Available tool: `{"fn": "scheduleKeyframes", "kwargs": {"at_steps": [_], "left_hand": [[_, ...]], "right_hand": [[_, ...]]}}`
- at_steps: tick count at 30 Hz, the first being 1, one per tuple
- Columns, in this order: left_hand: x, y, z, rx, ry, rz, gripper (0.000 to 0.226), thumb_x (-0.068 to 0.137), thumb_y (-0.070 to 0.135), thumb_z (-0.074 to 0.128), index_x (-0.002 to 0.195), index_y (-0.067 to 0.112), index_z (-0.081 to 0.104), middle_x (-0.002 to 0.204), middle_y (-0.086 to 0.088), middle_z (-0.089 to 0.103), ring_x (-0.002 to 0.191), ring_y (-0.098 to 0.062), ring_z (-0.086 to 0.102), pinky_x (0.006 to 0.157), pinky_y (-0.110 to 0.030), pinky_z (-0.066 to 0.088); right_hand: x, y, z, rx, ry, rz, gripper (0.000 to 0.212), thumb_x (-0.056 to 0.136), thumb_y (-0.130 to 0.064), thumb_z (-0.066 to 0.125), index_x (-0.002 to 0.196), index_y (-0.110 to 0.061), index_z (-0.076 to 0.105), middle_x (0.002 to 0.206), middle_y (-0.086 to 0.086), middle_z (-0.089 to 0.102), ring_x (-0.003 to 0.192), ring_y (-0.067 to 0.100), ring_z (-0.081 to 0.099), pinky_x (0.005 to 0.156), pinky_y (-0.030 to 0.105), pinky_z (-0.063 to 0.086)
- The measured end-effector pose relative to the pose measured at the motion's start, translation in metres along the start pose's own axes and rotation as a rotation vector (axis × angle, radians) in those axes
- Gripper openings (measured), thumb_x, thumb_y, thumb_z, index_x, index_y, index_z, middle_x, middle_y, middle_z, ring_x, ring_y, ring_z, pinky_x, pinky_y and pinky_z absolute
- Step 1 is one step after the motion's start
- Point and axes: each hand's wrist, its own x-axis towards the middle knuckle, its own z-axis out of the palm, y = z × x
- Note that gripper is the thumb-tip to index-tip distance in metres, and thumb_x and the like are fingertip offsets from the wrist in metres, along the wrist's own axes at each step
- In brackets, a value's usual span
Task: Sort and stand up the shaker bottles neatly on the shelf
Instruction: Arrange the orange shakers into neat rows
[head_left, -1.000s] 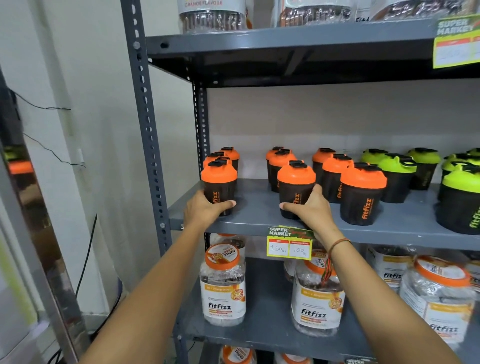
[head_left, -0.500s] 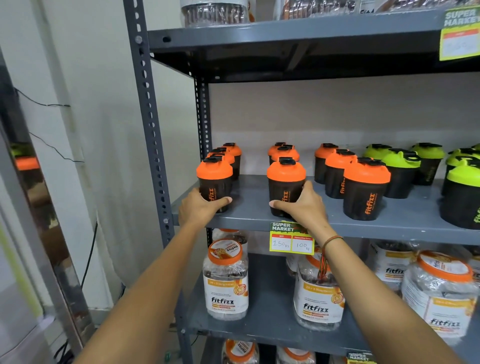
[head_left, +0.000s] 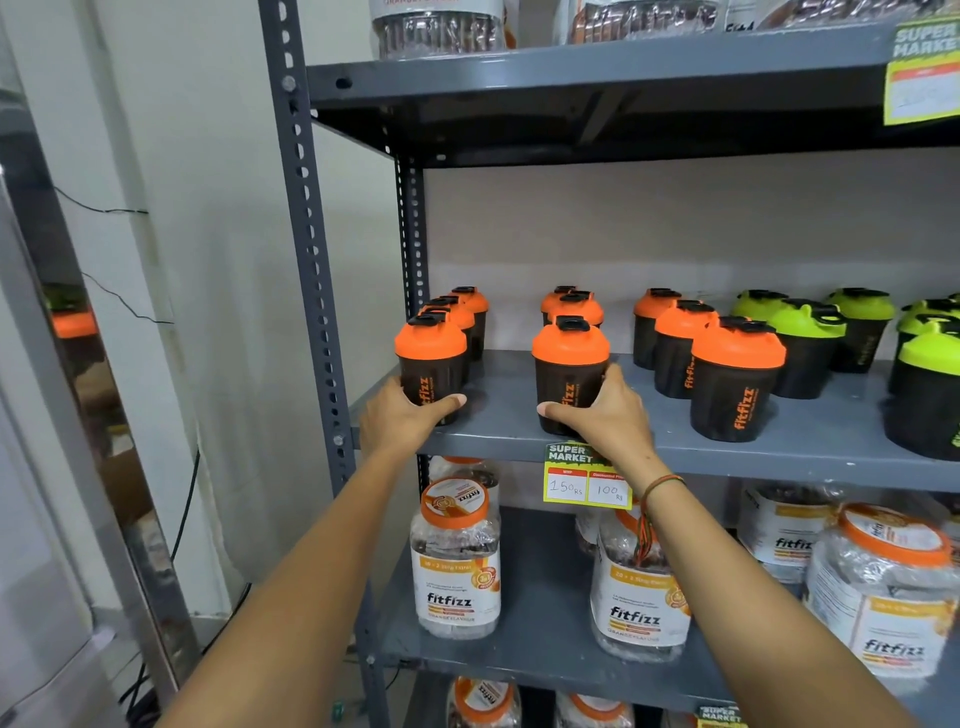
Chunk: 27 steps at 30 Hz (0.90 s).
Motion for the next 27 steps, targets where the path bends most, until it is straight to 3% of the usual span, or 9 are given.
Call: {"fn": "scheduleKeyframes", "kwargs": {"at_steps": [7, 12, 16, 19, 21, 23, 27], "left_hand": [[-0.009, -0.002, -0.001, -0.076, 0.053, 0.023, 0.090, 0.050, 0.077, 0.071, 0.121, 0.024, 0.054, 0.114, 0.000, 0.068, 0.101, -0.022, 0.063, 0.074, -0.029, 0.046], [-0.027, 0.005, -0.007, -0.098, 0.208, -0.037, 0.113, 0.050, 0.087, 0.063, 0.140, 0.024, 0.037, 0.135, -0.003, 0.055, 0.121, -0.025, 0.053, 0.092, -0.046, 0.046], [-0.055, 0.018, -0.005, -0.058, 0.478, 0.082, 0.078, 0.071, 0.076, 0.059, 0.127, 0.023, 0.044, 0.125, -0.002, 0.054, 0.115, -0.019, 0.049, 0.090, -0.038, 0.044], [-0.076, 0.031, 0.006, 0.082, 0.540, 0.234, 0.039, 0.093, 0.050, 0.050, 0.115, 0.019, 0.051, 0.112, -0.003, 0.057, 0.106, -0.018, 0.049, 0.085, -0.033, 0.039], [-0.087, 0.040, 0.015, 0.146, 0.462, 0.372, 0.023, 0.096, 0.035, 0.046, 0.111, 0.020, 0.055, 0.106, -0.001, 0.059, 0.100, -0.015, 0.049, 0.083, -0.032, 0.039], [-0.091, 0.047, 0.023, 0.254, 0.306, 0.520, 0.024, 0.095, 0.024, 0.045, 0.115, 0.019, 0.057, 0.108, -0.002, 0.062, 0.100, -0.017, 0.051, 0.083, -0.035, 0.043], [-0.081, 0.051, 0.033, 0.548, -0.036, 0.682, 0.039, 0.095, 0.021, 0.042, 0.132, 0.011, 0.052, 0.129, -0.009, 0.058, 0.120, -0.024, 0.048, 0.100, -0.037, 0.038]], "right_hand": [[0.002, 0.004, -0.003, 0.097, -0.023, -0.040, 0.097, 0.056, -0.066, 0.081, 0.132, -0.021, 0.042, 0.130, 0.006, 0.058, 0.119, 0.029, 0.057, 0.096, 0.047, 0.049], [0.001, 0.012, -0.015, 0.334, -0.077, -0.042, 0.115, 0.051, -0.068, 0.083, 0.148, -0.031, 0.032, 0.146, -0.001, 0.048, 0.129, 0.017, 0.046, 0.103, 0.038, 0.041], [0.002, 0.020, -0.032, 0.454, -0.147, 0.010, 0.121, 0.054, -0.072, 0.079, 0.153, -0.032, 0.023, 0.157, 0.002, 0.035, 0.140, 0.022, 0.037, 0.112, 0.047, 0.036], [0.006, 0.026, -0.045, 0.516, -0.149, 0.030, 0.093, 0.073, -0.069, 0.069, 0.150, -0.031, 0.032, 0.154, 0.002, 0.039, 0.134, 0.017, 0.042, 0.101, 0.034, 0.038], [0.008, 0.032, -0.051, 0.514, -0.129, 0.027, 0.068, 0.087, -0.054, 0.064, 0.145, -0.027, 0.041, 0.149, 0.002, 0.046, 0.125, 0.012, 0.046, 0.095, 0.029, 0.036], [0.010, 0.037, -0.055, 0.477, -0.129, 0.021, 0.048, 0.094, -0.036, 0.061, 0.139, -0.023, 0.050, 0.142, 0.003, 0.053, 0.120, 0.010, 0.049, 0.095, 0.026, 0.036], [0.010, 0.044, -0.057, 0.398, -0.182, -0.033, 0.037, 0.097, -0.022, 0.055, 0.134, -0.023, 0.056, 0.139, 0.002, 0.056, 0.120, 0.010, 0.051, 0.097, 0.025, 0.036]]}}
